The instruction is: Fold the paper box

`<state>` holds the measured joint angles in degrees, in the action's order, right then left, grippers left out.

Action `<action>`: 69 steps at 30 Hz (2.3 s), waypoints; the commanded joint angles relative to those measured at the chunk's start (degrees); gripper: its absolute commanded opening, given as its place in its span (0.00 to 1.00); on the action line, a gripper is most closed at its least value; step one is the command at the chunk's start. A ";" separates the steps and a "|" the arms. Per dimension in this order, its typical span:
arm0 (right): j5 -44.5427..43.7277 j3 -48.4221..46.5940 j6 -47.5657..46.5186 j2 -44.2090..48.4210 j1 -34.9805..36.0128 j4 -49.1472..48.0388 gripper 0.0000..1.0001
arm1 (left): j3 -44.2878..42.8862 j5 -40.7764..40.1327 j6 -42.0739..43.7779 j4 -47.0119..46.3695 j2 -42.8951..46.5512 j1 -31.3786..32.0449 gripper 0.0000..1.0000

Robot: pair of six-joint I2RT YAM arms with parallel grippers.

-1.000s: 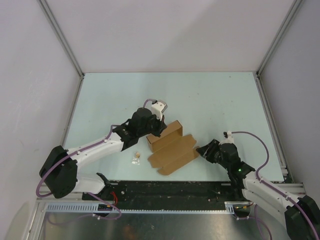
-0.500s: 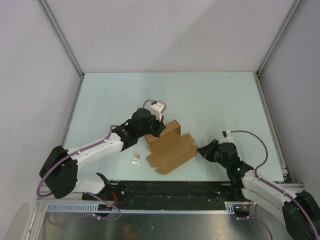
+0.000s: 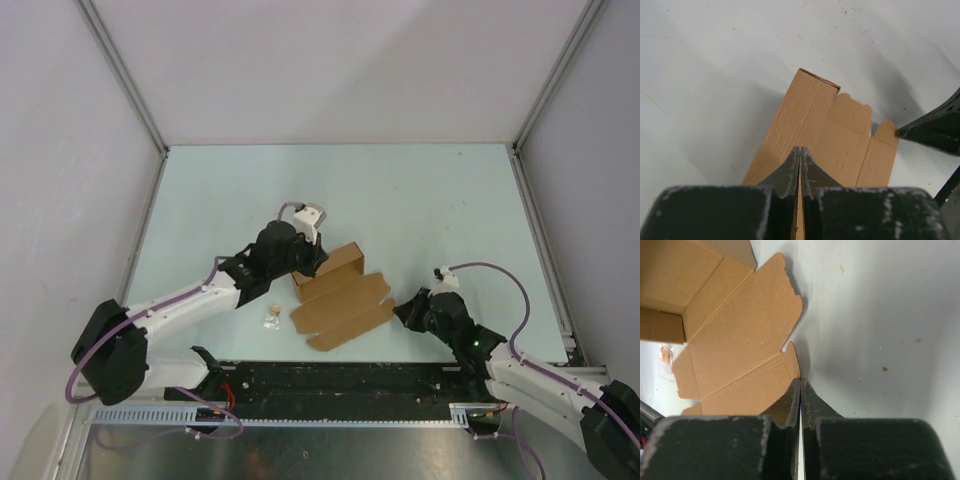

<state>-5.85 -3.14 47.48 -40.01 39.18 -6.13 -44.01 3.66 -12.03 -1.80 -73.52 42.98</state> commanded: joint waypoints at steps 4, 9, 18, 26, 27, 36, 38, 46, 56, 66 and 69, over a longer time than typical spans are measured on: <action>-13.22 -1.96 -1.96 3.18 8.62 4.02 0.03 | 7.35 -6.82 -14.14 -1.71 12.59 -0.35 0.23; -14.19 -0.29 -2.13 5.99 9.86 3.14 0.34 | 17.00 -7.70 -22.24 -1.54 26.12 0.26 0.37; -15.43 -1.08 0.85 1.35 8.81 2.18 0.56 | 23.44 -17.81 -31.99 3.30 35.99 9.57 0.45; -9.37 1.02 2.53 -7.62 7.14 -9.42 0.52 | 23.00 -23.52 -36.40 3.30 31.24 17.57 0.45; -9.10 1.11 2.70 -7.71 6.97 -10.38 0.51 | 22.92 -23.70 -36.31 3.30 31.24 17.57 0.46; -3.65 4.98 2.96 -6.05 4.86 -15.83 0.39 | 23.18 -24.32 -35.16 3.30 32.12 17.75 0.46; -2.60 6.38 2.96 -5.43 4.42 -16.98 0.38 | 23.35 -24.14 -35.25 3.21 32.12 17.66 0.46; -1.62 5.69 1.47 -6.30 3.01 -15.93 0.37 | 23.79 -23.70 -35.08 3.30 32.73 17.66 0.46; -1.10 1.91 -0.02 -15.61 3.36 -15.40 0.33 | 24.23 -22.91 -35.25 3.38 33.00 17.75 0.46; -2.15 1.20 -0.99 -13.97 5.38 -14.62 0.22 | 26.34 -22.47 -39.21 4.18 35.27 17.57 0.96; -3.29 1.29 -0.99 -10.98 5.64 -12.07 0.18 | 27.39 -22.82 -39.82 4.70 37.38 17.57 1.00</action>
<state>-7.18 -3.09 47.66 -54.57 44.21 -21.50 -17.69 -18.26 -49.58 2.81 -39.13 60.42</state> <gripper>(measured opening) 0.217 0.987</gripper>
